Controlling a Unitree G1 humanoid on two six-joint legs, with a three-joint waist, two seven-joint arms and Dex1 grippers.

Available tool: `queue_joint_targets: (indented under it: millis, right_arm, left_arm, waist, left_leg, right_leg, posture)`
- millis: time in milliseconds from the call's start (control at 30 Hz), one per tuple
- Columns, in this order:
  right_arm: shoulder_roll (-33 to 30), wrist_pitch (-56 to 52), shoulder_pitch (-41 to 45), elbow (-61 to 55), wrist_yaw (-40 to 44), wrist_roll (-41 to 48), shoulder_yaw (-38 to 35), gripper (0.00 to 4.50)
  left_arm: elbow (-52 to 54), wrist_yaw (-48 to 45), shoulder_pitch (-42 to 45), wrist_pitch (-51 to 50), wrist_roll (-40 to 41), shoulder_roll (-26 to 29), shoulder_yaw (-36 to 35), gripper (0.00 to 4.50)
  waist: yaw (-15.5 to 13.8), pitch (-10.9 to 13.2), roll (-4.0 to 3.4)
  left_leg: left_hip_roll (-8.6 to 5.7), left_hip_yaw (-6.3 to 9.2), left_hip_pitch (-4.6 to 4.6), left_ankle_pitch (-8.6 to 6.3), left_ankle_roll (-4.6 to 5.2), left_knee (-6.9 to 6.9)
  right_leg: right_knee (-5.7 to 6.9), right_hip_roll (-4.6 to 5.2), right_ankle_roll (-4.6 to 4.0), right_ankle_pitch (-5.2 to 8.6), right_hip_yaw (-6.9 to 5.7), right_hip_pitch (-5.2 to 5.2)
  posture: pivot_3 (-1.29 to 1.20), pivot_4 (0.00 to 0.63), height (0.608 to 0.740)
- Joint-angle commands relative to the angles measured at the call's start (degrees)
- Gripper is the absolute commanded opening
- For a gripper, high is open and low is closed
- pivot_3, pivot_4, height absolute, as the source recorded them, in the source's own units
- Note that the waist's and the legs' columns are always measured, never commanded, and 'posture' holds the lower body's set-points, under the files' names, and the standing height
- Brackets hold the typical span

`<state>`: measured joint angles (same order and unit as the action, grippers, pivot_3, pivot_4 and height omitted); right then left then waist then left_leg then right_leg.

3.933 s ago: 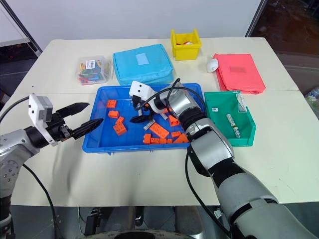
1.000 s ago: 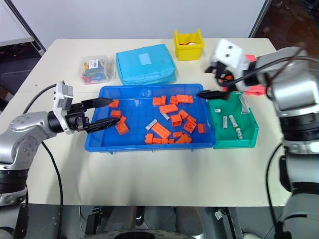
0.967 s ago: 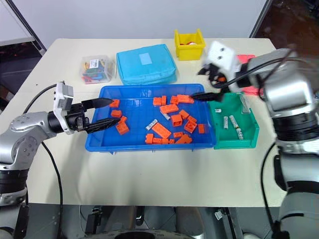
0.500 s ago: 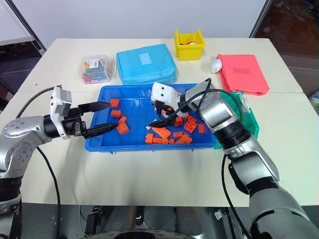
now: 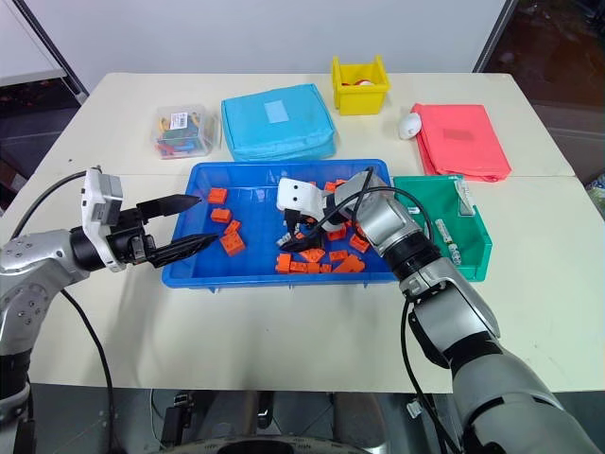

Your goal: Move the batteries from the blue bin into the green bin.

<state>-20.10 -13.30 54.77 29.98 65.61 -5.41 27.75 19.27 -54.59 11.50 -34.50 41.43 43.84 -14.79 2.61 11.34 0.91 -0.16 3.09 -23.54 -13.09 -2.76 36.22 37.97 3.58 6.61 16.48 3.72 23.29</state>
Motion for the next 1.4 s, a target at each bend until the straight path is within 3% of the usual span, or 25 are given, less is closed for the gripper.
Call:
queue_joint_targets:
  millis: [33, 133, 333, 700, 900, 1033, 1400]
  right_arm:
    - [0.39, 2.85, 0.43, 1.33, 0.54, -1.56, 0.53, 4.49]
    - [0.35, 3.69, -0.01, 1.66, 1.54, -1.88, 0.58, 3.2]
    - [0.55, 3.25, -0.22, 0.67, 2.9, -2.07, 0.21, 0.05]
    - [-0.37, -6.15, 7.96, -6.13, 2.91, 2.66, -7.71, 0.05]
    - [-9.01, -14.3, 12.51, -14.13, 7.01, 6.45, -12.7, 0.05]
    - [-20.29, -14.01, 11.79, -15.48, 9.41, 4.26, -14.72, 0.05]
    - [-41.13, -19.74, -5.55, -25.18, 11.38, 6.45, -21.06, 0.05]
  left_arm:
    - [2.44, 0.89, 0.13, -0.03, 1.38, 0.54, -1.92, 4.5]
    - [2.62, 1.68, 0.51, -0.31, 1.97, 0.4, -2.0, 4.5]
    - [2.19, 2.48, 1.2, -0.13, 2.62, 0.61, -1.93, 4.5]
    - [0.85, 0.41, 2.98, 0.75, 2.36, 0.27, 0.09, 4.5]
    - [-1.2, -2.01, 6.22, 1.72, 1.29, -0.89, 3.59, 4.5]
    - [-3.0, -3.11, 8.45, 2.99, -0.39, -3.01, 7.16, 4.5]
    - [-8.3, -6.42, 11.51, 5.38, -3.3, -5.39, 10.1, 4.5]
  waist:
    - [0.02, -0.03, 0.05]
    - [0.03, -0.03, 0.05]
    - [0.03, -0.04, 0.07]
    - [-0.02, -0.02, 0.05]
    - [-0.34, -0.06, 0.12]
    - [-0.48, -0.04, 0.1]
    - [0.06, -0.01, 0.05]
  left_leg:
    - [0.0, 0.0, 0.03, 0.0, 0.0, 0.0]
    - [0.0, 0.0, 0.06, 0.0, 0.0, -0.01]
    - [0.0, 0.02, 0.06, 0.0, 0.0, 0.0]
    - [0.0, 0.03, 0.08, 0.0, 0.0, -0.01]
    - [-0.03, 0.05, 0.05, 0.0, -0.01, -0.05]
    - [-0.04, 0.01, 0.01, 0.0, 0.0, -0.05]
    - [0.0, -0.1, -0.01, -0.01, 0.02, -0.07]
  right_leg:
    - [0.0, 0.0, 0.0, 0.0, 0.0, -0.03]
    - [0.0, -0.01, 0.0, 0.0, 0.0, -0.05]
    - [0.0, 0.0, 0.0, 0.0, 0.0, -0.06]
    - [0.0, -0.01, 0.0, 0.0, 0.0, -0.05]
    - [-0.06, 0.03, 0.0, 0.0, -0.06, -0.1]
    - [-0.11, 0.03, 0.0, 0.0, -0.07, -0.09]
    - [-0.23, 0.0, 0.0, 0.01, -0.01, -0.05]
  posture:
    - [0.0, 0.15, 0.74]
    - [0.0, 0.15, 0.74]
    - [0.0, 0.15, 0.74]
    - [0.0, 0.15, 0.74]
    - [0.0, 0.15, 0.74]
    - [0.0, 0.15, 0.74]
    - [0.0, 0.15, 0.74]
